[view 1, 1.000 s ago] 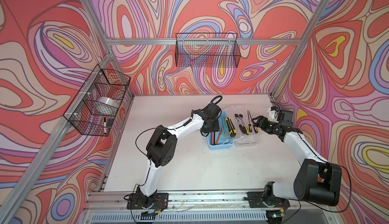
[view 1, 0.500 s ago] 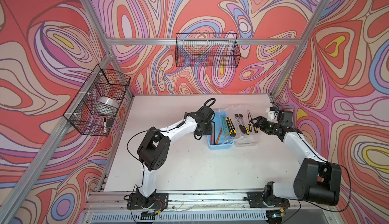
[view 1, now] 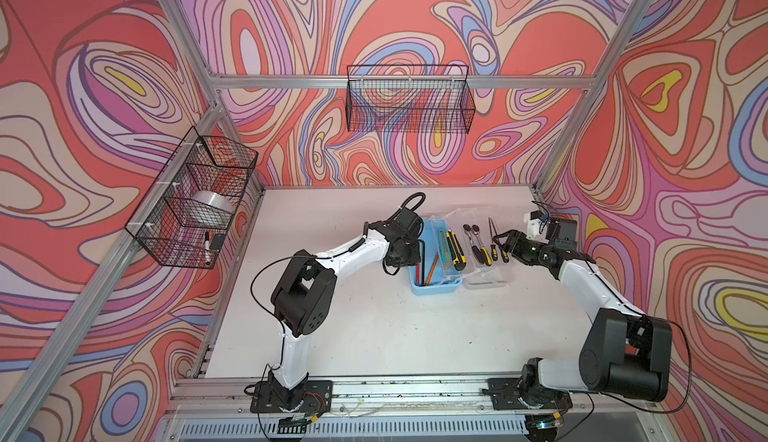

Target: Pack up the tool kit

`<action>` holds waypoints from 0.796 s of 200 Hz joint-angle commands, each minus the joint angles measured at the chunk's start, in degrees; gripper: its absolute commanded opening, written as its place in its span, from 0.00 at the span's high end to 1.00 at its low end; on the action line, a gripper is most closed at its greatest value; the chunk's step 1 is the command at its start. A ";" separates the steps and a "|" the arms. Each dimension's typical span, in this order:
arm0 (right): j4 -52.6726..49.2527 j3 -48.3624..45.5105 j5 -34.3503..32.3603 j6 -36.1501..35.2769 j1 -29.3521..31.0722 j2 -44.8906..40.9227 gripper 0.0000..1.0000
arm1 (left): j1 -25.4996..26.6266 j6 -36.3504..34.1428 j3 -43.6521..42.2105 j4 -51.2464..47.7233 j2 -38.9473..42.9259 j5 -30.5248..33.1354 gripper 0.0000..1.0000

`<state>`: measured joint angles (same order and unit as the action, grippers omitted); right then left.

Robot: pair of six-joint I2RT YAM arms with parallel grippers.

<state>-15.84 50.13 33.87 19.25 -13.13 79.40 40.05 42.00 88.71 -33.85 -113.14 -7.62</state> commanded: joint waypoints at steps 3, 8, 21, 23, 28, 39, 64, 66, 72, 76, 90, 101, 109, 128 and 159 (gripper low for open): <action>1.22 -0.82 2.43 0.87 -0.03 -0.12 0.37 | 0.03 -0.51 0.26 1.10 -1.38 -1.77 0.71; 1.20 -0.74 2.67 0.88 -0.06 -0.24 0.37 | 0.03 -0.43 0.20 1.15 -1.47 -1.84 0.71; 1.41 -0.73 3.27 1.05 -0.01 -0.13 0.38 | 0.03 -0.34 -0.08 1.39 -1.77 -2.04 0.72; 1.42 -0.73 3.32 1.06 -0.03 -0.08 0.38 | 0.03 -0.34 -0.06 1.36 -1.81 -2.18 0.72; 1.42 -0.82 3.57 1.08 -0.06 0.02 0.38 | 0.03 -0.26 -0.12 1.46 -1.94 -2.27 0.72; 1.42 -0.89 3.64 1.08 0.05 0.39 0.38 | 0.03 -0.17 -0.23 1.70 -2.15 -2.48 0.72; 1.75 -1.09 3.95 1.34 0.22 0.74 0.39 | 0.04 -0.07 -0.40 1.96 -2.26 -2.74 0.73; 1.77 -1.09 3.95 1.43 0.27 0.67 0.39 | 0.03 -0.05 -0.43 2.06 -2.26 -2.73 0.73; 1.84 -1.00 4.06 1.58 0.42 0.63 0.40 | 0.05 -0.07 -0.58 2.11 -2.26 -2.75 0.73; 1.79 -0.91 4.10 1.67 0.53 0.59 0.40 | 0.07 -0.02 -0.60 2.22 -2.32 -2.75 0.73; 1.95 -0.82 4.31 1.77 1.06 0.41 0.40 | 0.03 0.17 -0.73 2.38 -2.56 -2.87 0.73; 1.95 -0.82 4.11 1.93 1.24 0.48 0.41 | 0.10 0.29 -0.68 2.66 -2.78 -3.28 0.74; 1.87 -0.84 3.84 1.86 1.30 0.66 0.40 | 0.10 0.41 -0.68 2.80 -2.87 -3.45 0.74; 1.66 -1.16 3.40 1.40 1.35 1.20 0.41 | 0.11 0.45 -0.93 3.01 -2.79 -3.52 0.76; 2.28 -1.24 4.11 1.97 1.80 1.26 0.41 | 0.11 0.54 -1.07 3.24 -2.79 -3.52 0.81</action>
<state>-13.58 49.80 34.33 20.53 -12.99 79.99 39.90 42.19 88.07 -32.86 -115.11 -9.13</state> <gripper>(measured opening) 0.592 0.215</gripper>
